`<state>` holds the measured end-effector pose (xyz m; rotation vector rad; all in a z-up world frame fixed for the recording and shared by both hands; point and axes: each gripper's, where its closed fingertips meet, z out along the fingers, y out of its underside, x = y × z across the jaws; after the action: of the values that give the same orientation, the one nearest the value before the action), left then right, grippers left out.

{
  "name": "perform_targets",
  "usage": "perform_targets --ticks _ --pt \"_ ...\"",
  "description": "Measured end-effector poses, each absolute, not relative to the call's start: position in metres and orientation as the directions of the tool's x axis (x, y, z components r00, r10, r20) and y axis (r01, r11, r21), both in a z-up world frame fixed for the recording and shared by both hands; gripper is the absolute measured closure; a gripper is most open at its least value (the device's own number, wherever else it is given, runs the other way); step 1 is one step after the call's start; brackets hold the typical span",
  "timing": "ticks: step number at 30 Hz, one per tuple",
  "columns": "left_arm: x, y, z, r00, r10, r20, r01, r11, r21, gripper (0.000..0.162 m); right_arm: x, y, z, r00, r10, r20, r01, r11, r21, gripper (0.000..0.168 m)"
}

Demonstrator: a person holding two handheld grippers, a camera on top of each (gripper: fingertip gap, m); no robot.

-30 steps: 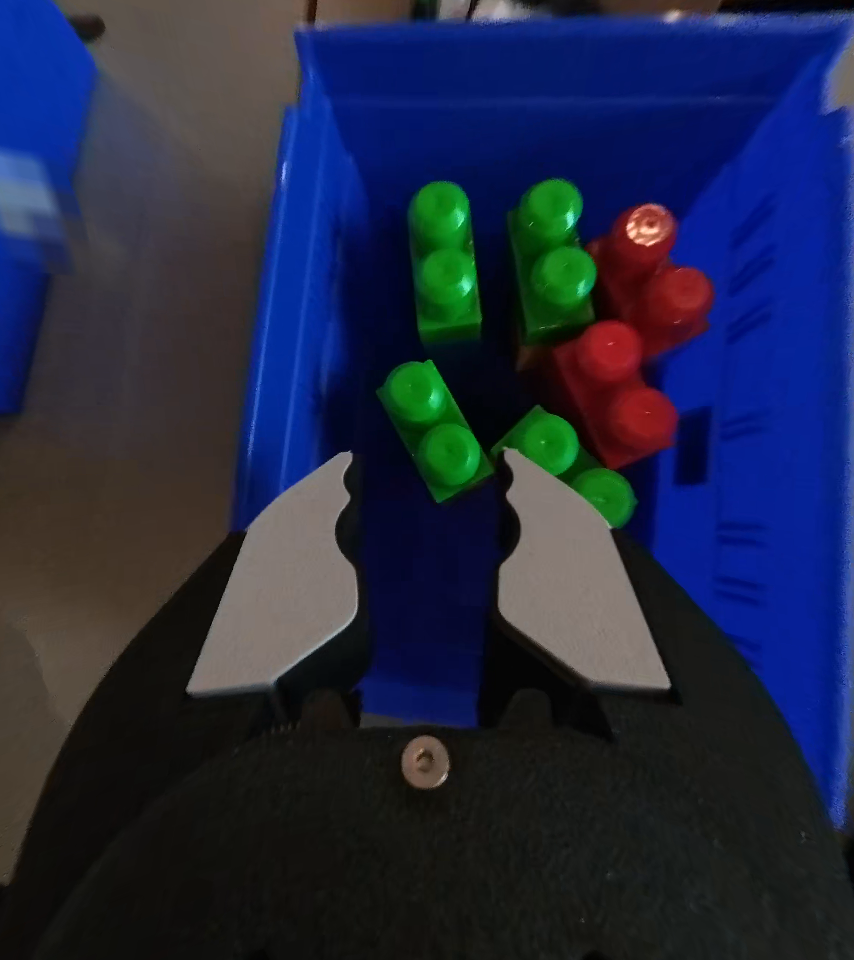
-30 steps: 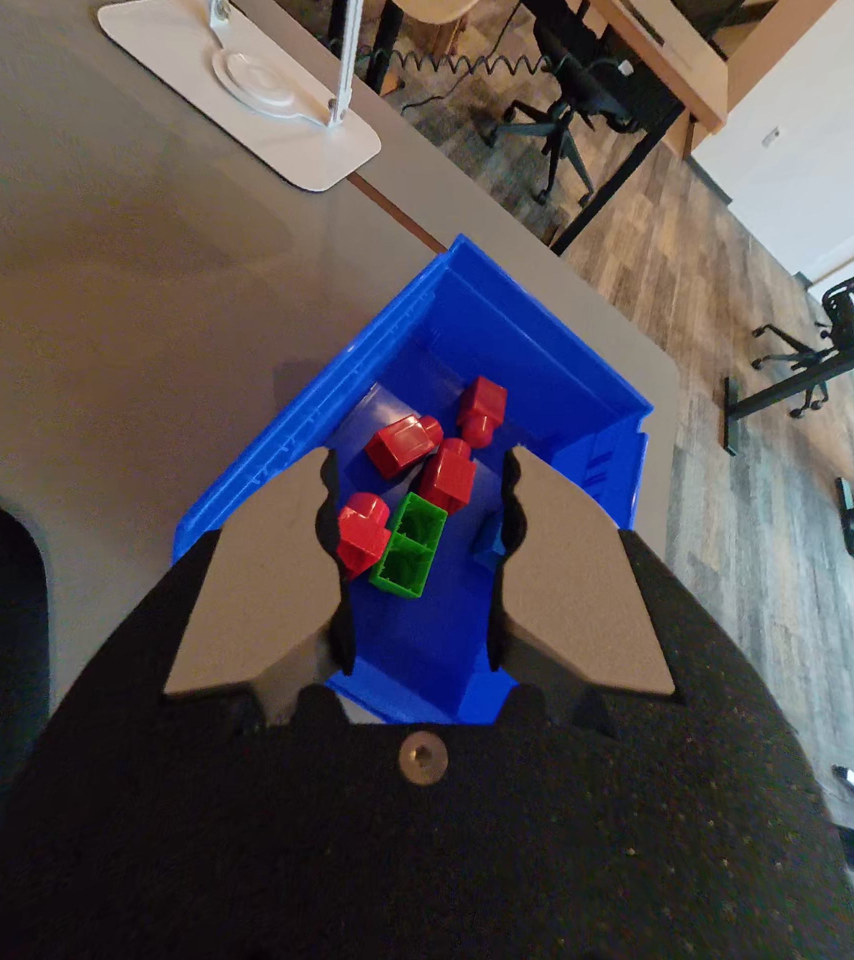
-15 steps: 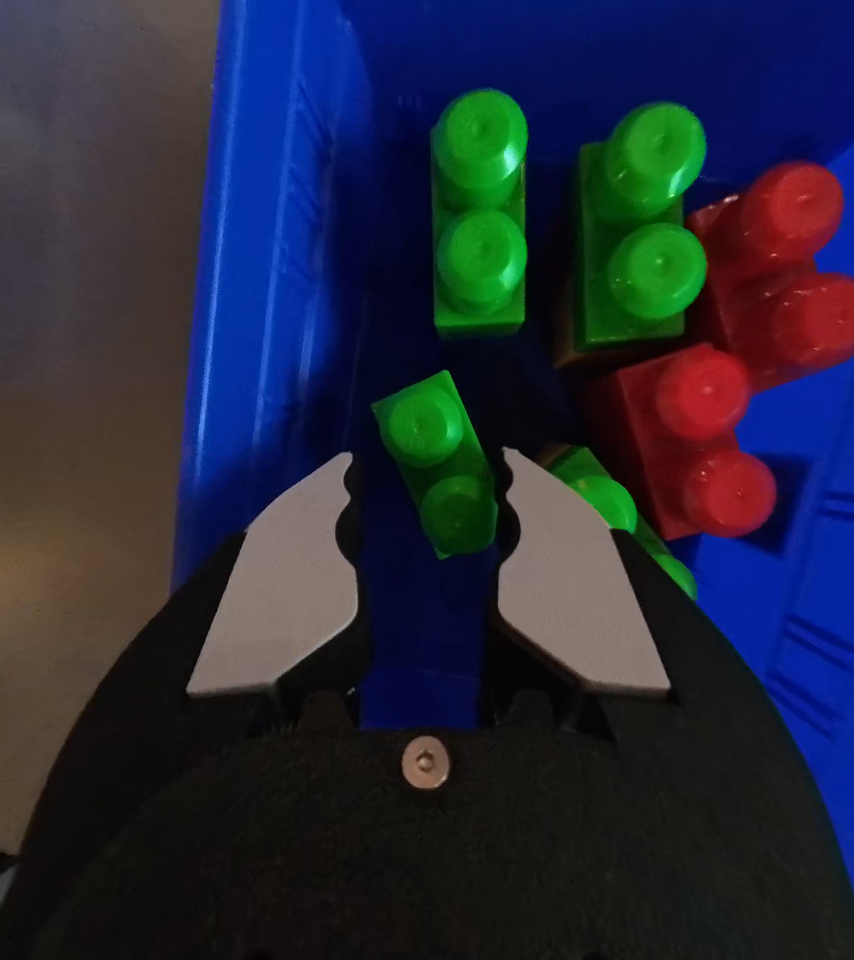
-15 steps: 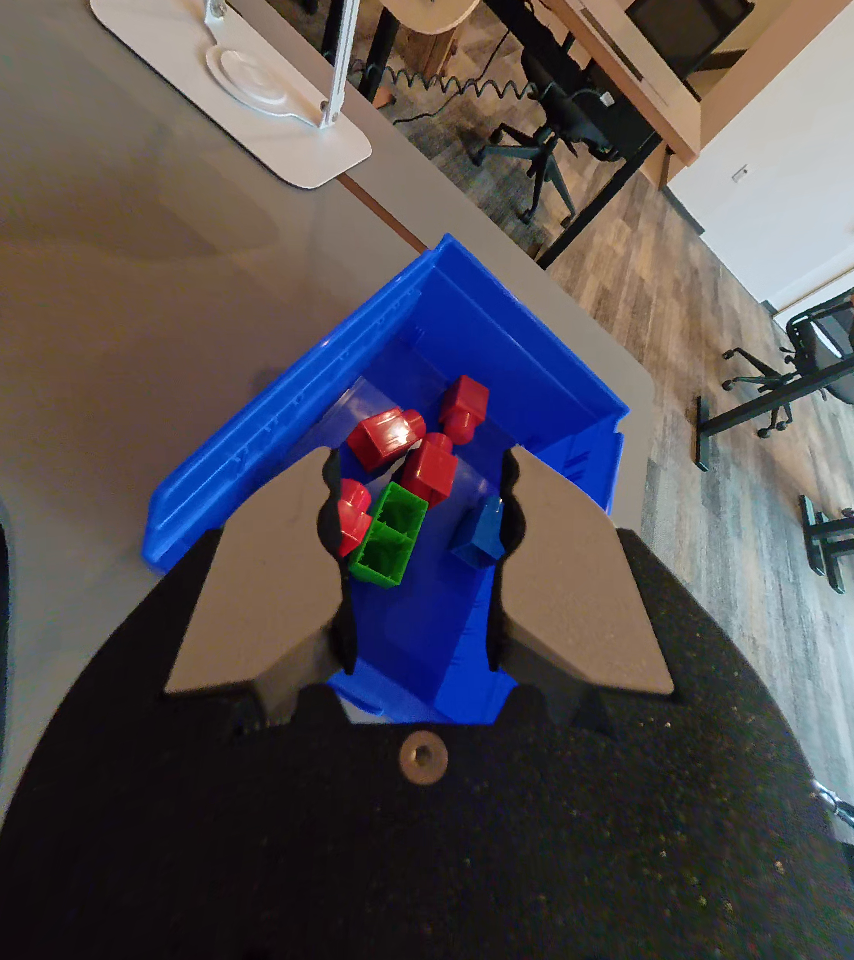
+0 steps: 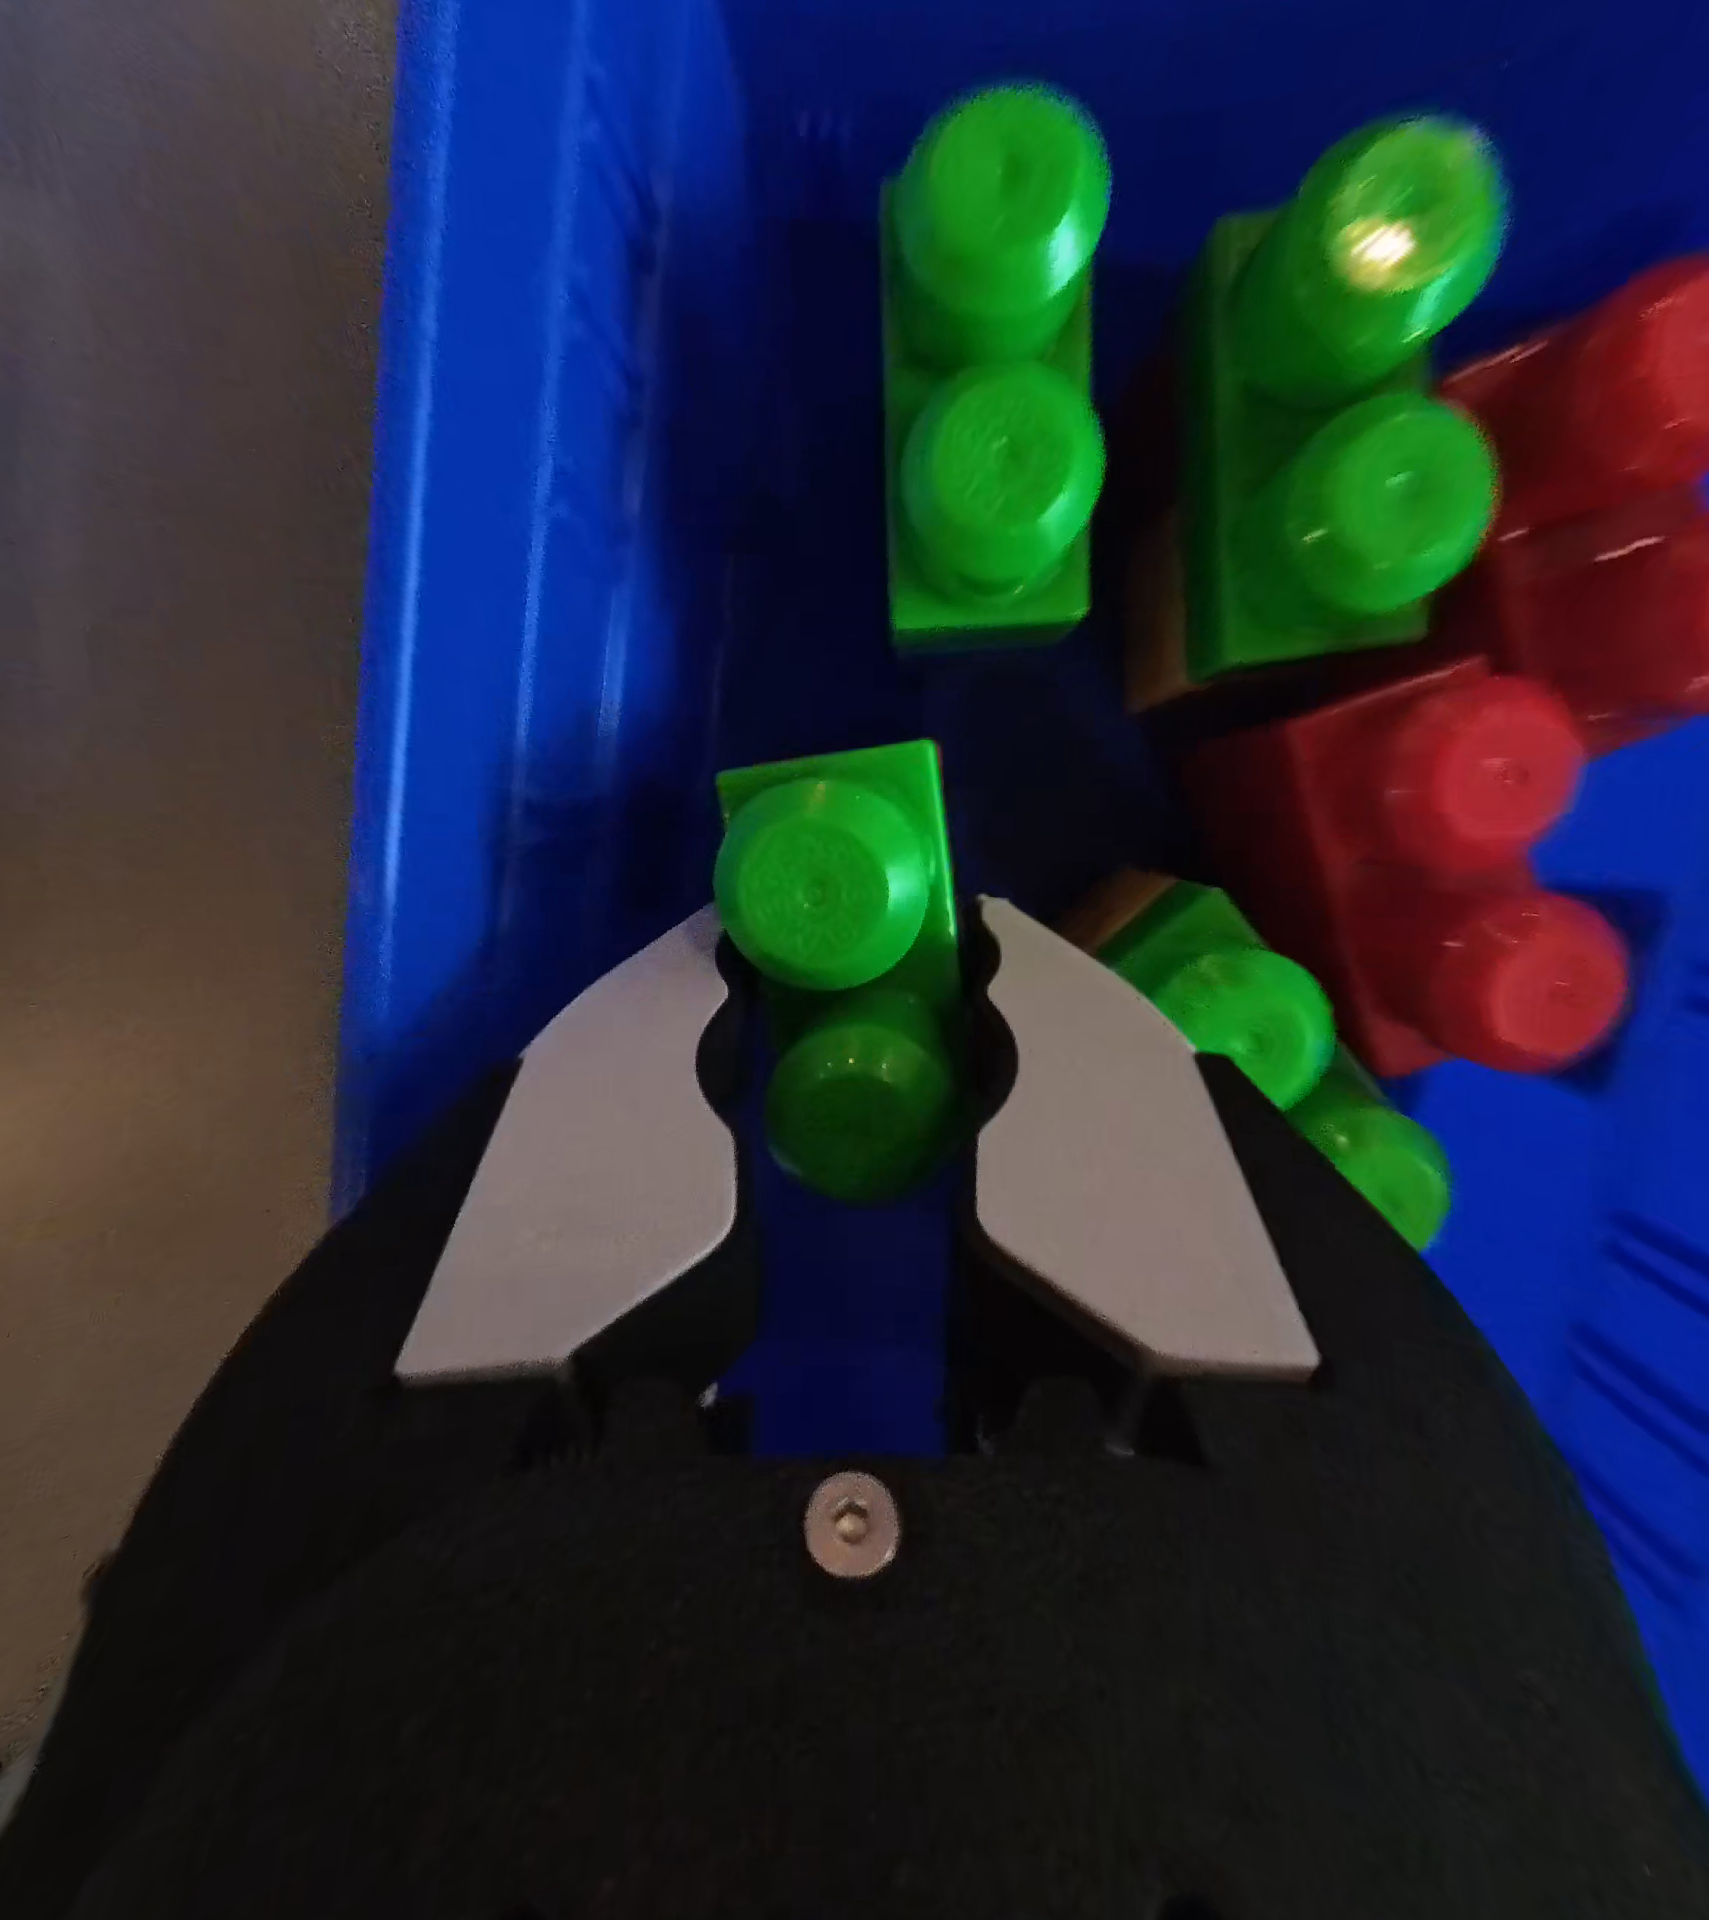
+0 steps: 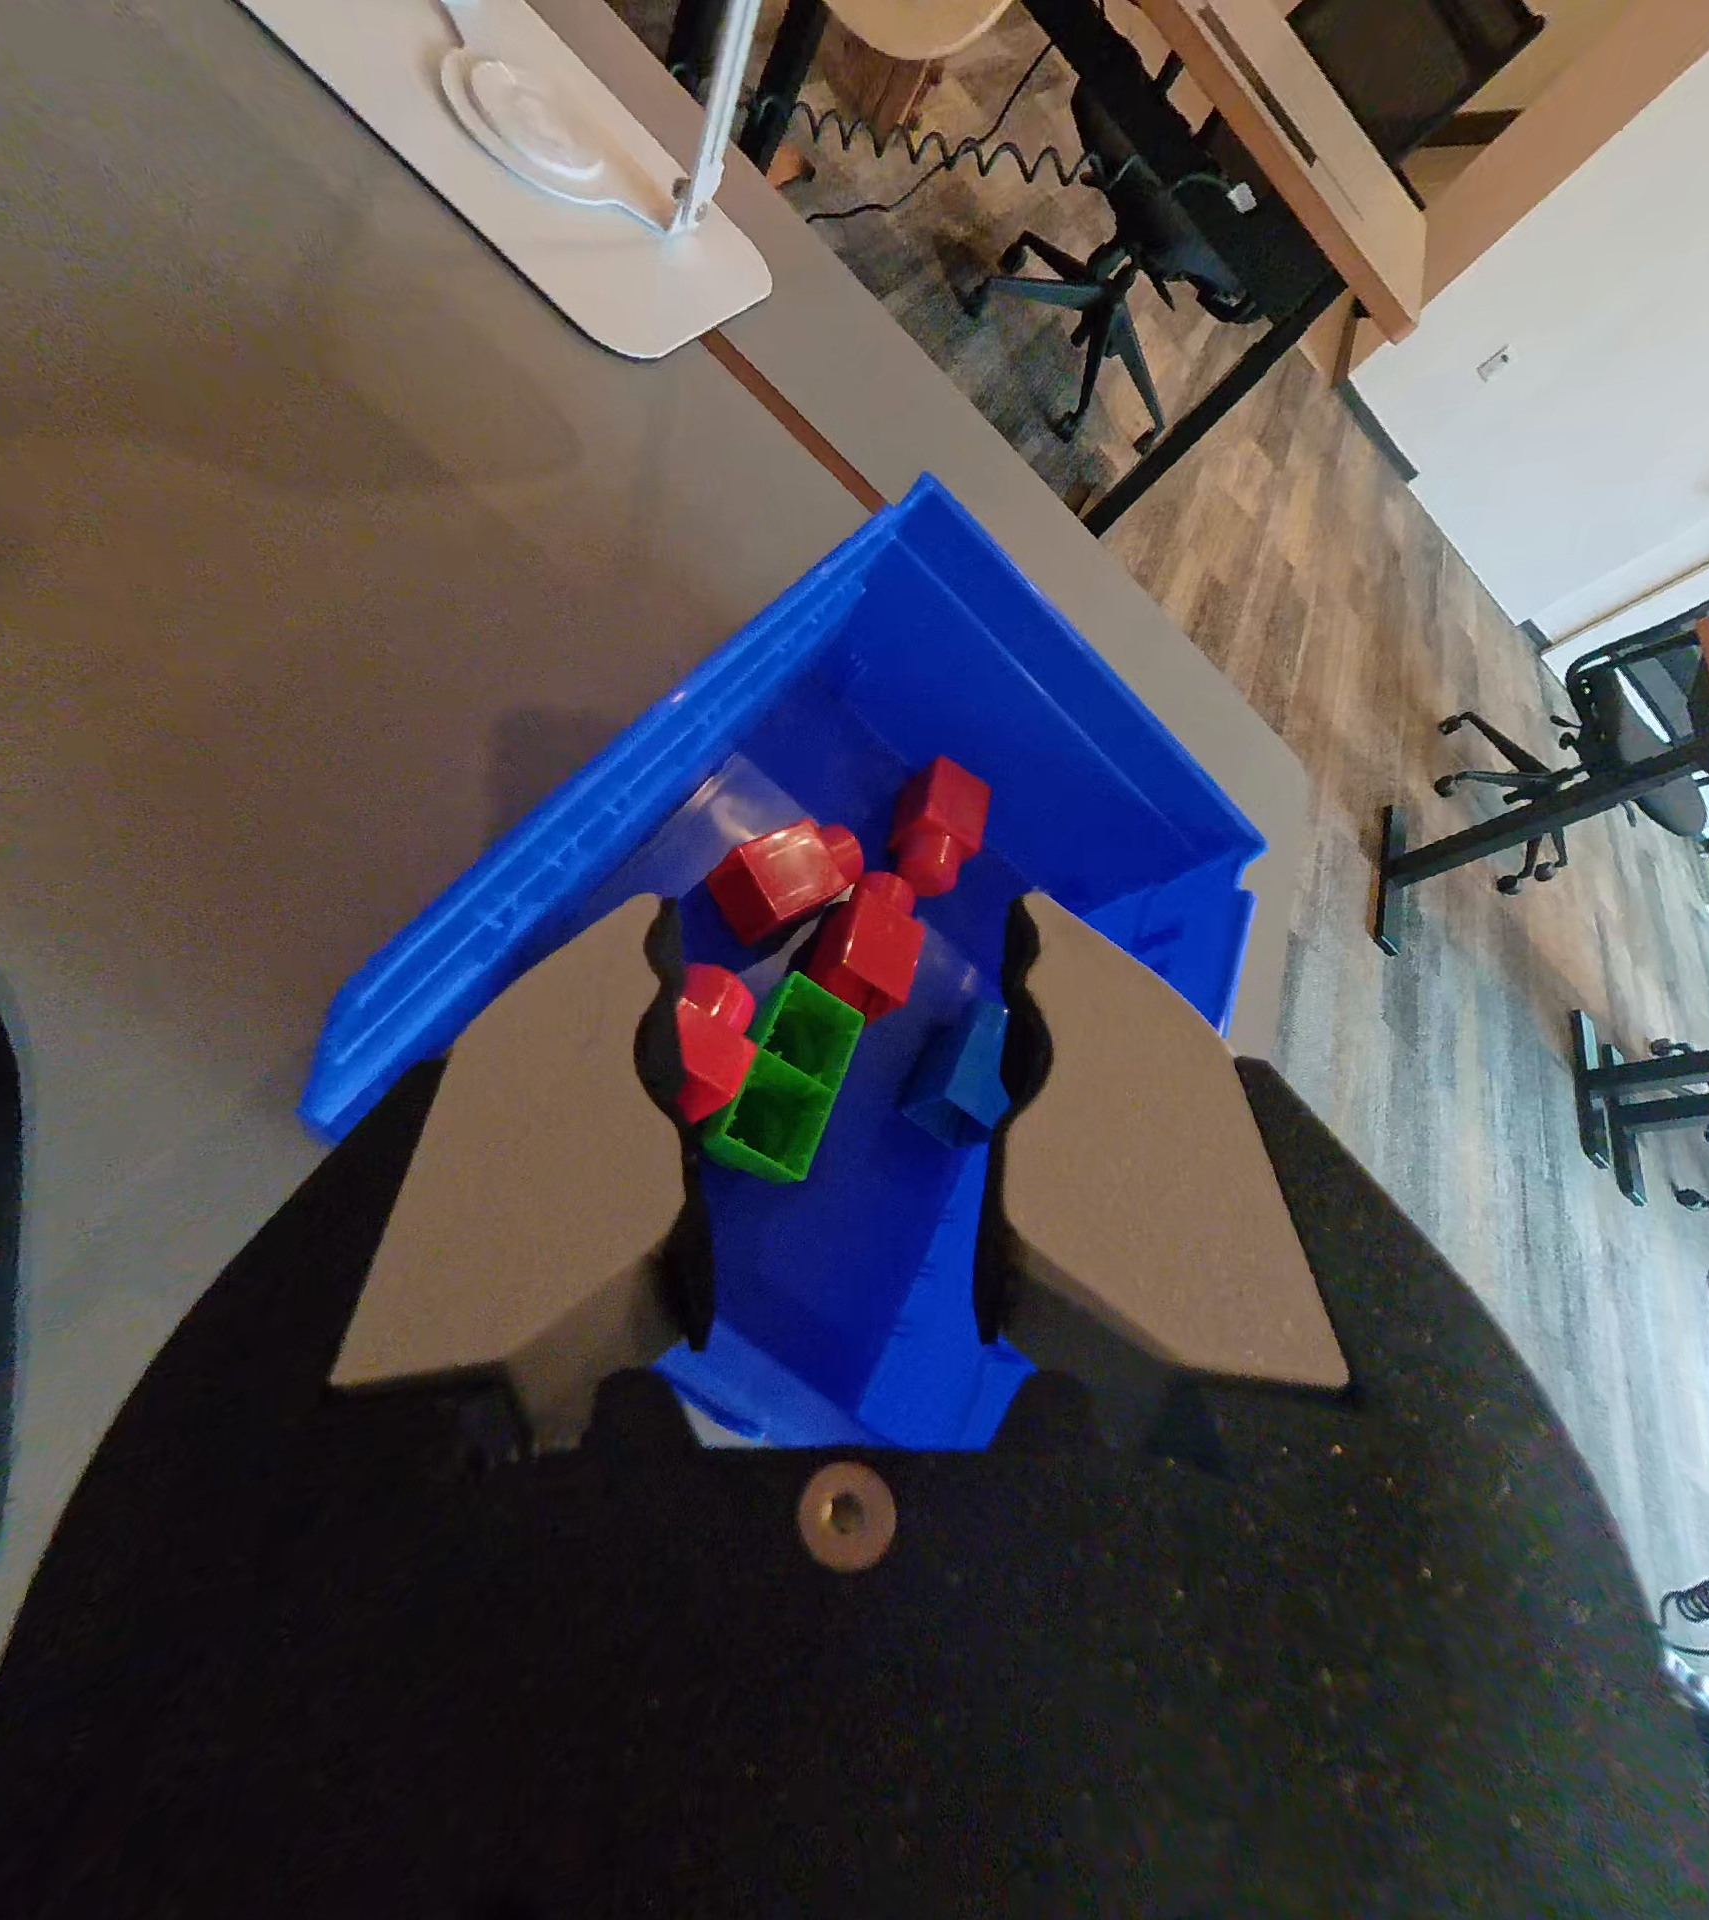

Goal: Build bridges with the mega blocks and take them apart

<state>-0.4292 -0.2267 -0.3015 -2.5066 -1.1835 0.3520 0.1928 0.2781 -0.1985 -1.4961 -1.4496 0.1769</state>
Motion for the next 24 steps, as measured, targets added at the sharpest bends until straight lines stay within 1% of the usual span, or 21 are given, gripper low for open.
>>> perform_targets --ticks 3,7,12,13,15,17,19,21,24 --pt "-0.423 -0.212 -0.273 0.652 0.758 0.019 0.639 -0.535 -0.553 0.123 0.182 0.27 -0.196 0.244 0.824 0.511 0.657 0.247 -0.712 0.109" --pt "-0.403 -0.192 -0.227 0.715 0.688 0.126 0.537 -0.425 -0.729 0.123 0.156 0.248 -0.188 0.186 0.867 0.462 0.583 0.28 -0.762 0.11" --pt "-0.388 -0.194 -0.177 0.742 0.669 0.047 0.367 -0.347 -0.863 0.124 0.118 0.216 -0.178 0.085 0.894 0.439 0.513 0.339 -0.789 0.11" --pt "-0.378 -0.188 -0.164 0.77 0.634 0.076 0.332 -0.297 -0.895 0.124 0.107 0.205 -0.174 0.056 0.904 0.425 0.484 0.347 -0.803 0.111" --pt "-0.349 -0.17 -0.133 0.837 0.513 0.188 0.296 -0.136 -0.945 0.124 0.085 0.18 -0.167 -0.024 0.926 0.376 0.408 0.353 -0.842 0.11" --pt "-0.316 -0.155 -0.102 0.895 0.33 0.301 0.301 0.051 -0.952 0.124 0.064 0.155 -0.157 -0.1 0.94 0.326 0.326 0.34 -0.882 0.112" --pt "-0.285 -0.145 -0.078 0.924 0.153 0.351 0.321 0.188 -0.928 0.124 0.044 0.131 -0.147 -0.173 0.945 0.277 0.259 0.315 -0.913 0.112" --pt "-0.258 -0.136 -0.068 0.937 0.021 0.349 0.333 0.254 -0.908 0.124 0.025 0.108 -0.136 -0.24 0.944 0.226 0.199 0.275 -0.941 0.113" --pt "-0.217 -0.119 -0.063 0.931 -0.168 0.324 0.362 0.297 -0.884 0.124 0.004 0.069 -0.123 -0.373 0.916 0.149 0.141 0.215 -0.966 0.113"
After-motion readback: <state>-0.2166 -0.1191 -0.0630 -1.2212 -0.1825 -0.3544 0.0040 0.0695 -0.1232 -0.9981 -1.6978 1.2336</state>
